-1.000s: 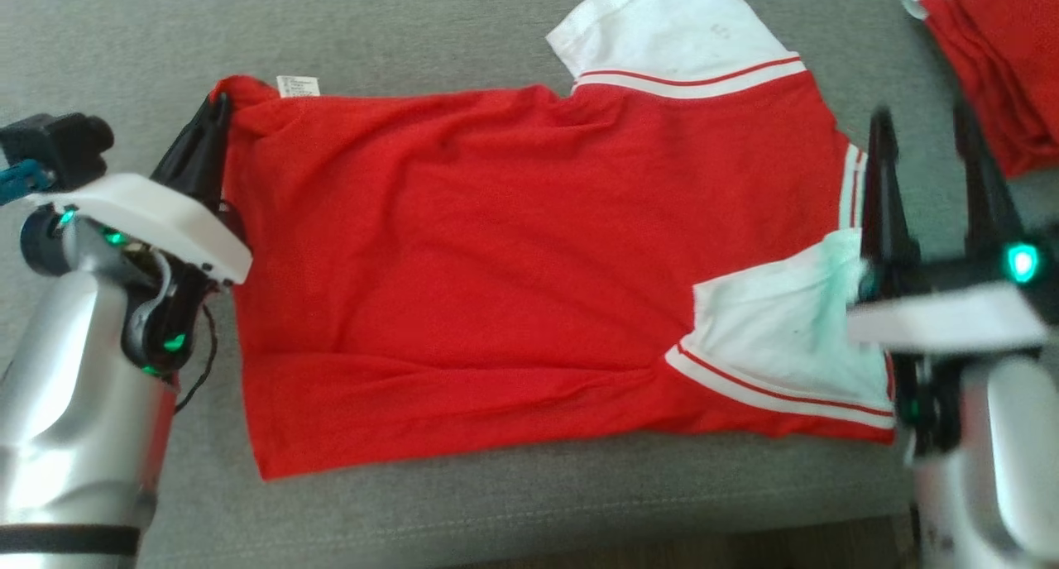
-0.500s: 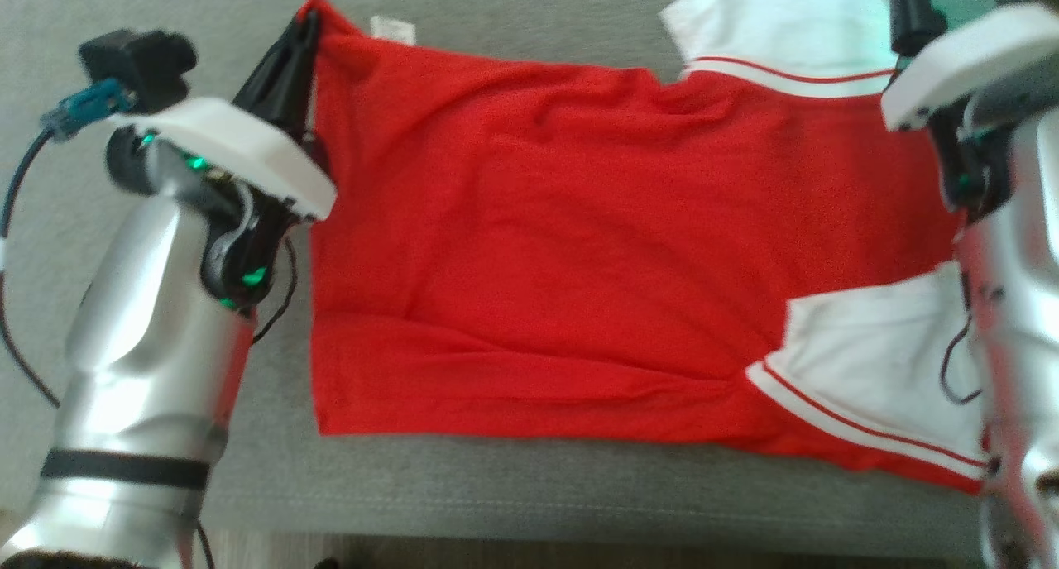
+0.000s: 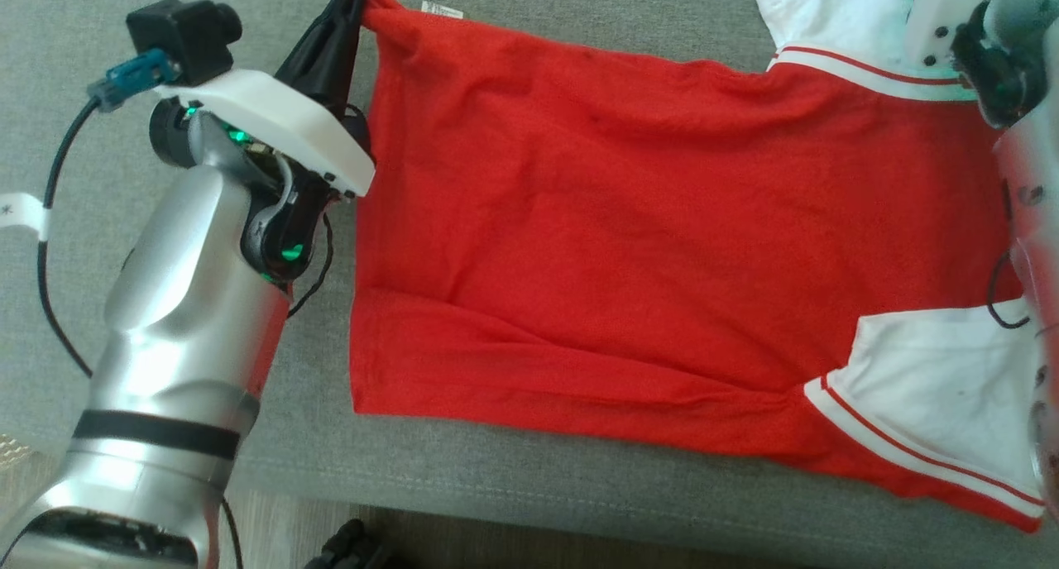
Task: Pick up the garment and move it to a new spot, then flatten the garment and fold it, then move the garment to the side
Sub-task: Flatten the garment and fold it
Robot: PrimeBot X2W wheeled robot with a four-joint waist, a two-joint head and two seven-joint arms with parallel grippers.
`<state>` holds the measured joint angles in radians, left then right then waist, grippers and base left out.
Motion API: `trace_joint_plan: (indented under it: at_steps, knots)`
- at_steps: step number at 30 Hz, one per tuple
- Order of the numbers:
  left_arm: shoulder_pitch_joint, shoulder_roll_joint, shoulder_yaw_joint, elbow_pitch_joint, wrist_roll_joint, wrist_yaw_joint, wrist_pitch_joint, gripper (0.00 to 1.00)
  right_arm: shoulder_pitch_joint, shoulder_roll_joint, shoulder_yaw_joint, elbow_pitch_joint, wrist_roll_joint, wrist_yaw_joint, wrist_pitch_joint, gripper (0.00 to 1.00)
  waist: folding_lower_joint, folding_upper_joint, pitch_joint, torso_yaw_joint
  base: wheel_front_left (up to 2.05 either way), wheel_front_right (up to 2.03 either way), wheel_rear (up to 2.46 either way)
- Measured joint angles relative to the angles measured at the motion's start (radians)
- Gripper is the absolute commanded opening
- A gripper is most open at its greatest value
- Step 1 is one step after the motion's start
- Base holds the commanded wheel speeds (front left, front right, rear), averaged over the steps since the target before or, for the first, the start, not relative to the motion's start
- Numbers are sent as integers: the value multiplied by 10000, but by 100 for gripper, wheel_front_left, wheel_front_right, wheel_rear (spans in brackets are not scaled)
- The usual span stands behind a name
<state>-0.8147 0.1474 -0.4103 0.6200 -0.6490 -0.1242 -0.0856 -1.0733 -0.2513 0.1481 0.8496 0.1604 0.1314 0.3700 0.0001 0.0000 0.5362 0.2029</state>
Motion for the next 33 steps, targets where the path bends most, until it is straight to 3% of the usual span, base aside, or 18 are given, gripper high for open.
trace_joint_plan:
  at_steps: [9, 19, 27, 33]
  knots:
    - [-148, 98, 8, 320, -495, -4, -316, 0, -30, -119, -142, -809, 416, 0, -1467, 0, -1, 0, -184, -158, 0, 0, 0]
    - [-76, 453, 153, 332, -880, 10, -165, 0, 607, -138, -186, -2067, 980, 0, -1918, 0, -1, 0, -568, -586, 0, 0, 0]
    - [1857, 769, 742, -1223, -1804, 115, -130, 0, 3842, -117, -531, -5490, 2151, 0, -1728, 0, -1, 1, -1007, -847, 0, 0, 0]
    - [3934, 1087, 1085, -3145, -2226, 723, -130, 0, 7222, 477, -1674, -8723, 2650, 0, -913, 0, -1, 1, -1151, -1140, 0, 0, 0]
